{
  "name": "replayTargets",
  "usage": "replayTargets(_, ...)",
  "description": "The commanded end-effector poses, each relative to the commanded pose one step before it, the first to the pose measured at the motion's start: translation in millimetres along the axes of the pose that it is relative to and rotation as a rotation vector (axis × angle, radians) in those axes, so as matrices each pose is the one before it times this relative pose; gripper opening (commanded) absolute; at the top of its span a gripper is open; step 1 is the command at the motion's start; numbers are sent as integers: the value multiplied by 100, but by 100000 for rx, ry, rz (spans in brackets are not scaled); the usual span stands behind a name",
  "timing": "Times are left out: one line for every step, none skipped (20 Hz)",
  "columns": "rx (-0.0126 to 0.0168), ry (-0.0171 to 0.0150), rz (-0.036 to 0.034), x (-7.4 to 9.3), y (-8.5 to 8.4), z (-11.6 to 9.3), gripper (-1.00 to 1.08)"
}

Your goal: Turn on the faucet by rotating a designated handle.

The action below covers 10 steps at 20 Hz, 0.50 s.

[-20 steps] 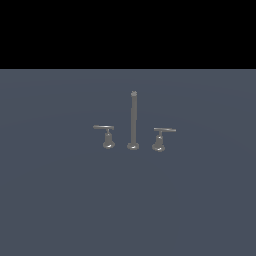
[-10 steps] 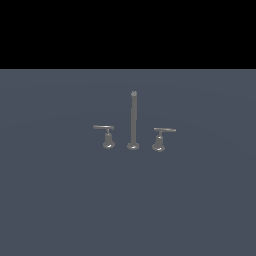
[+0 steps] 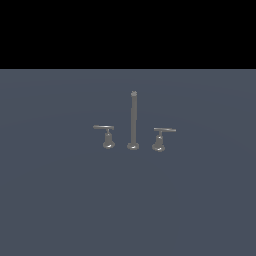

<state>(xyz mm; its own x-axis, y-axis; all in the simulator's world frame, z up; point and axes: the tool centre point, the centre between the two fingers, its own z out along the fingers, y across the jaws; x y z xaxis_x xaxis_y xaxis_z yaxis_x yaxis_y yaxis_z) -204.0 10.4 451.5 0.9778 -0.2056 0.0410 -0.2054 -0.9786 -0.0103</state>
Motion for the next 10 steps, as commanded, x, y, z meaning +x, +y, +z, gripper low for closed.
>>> replayTargets(-93, -149, 6024, 1174, -435, 1596, -100)
replayTargets(-47, -52, 2620, 522, -198, 686, -100)
replayTargets(-47, -53, 2655, 530, -201, 695, -100)
replayTargets(-47, -53, 2658, 532, -201, 696, -100)
replayTargets(-47, -53, 2661, 533, -202, 697, -100)
replayTargets(-46, -54, 2664, 535, -202, 697, -100)
replayTargets(-46, -54, 2665, 536, -202, 698, -100)
replayTargets(-46, -54, 2664, 537, -203, 698, -100)
replayTargets(-46, -54, 2664, 538, -203, 697, -100)
replayTargets(-46, -54, 2662, 539, -203, 697, -100)
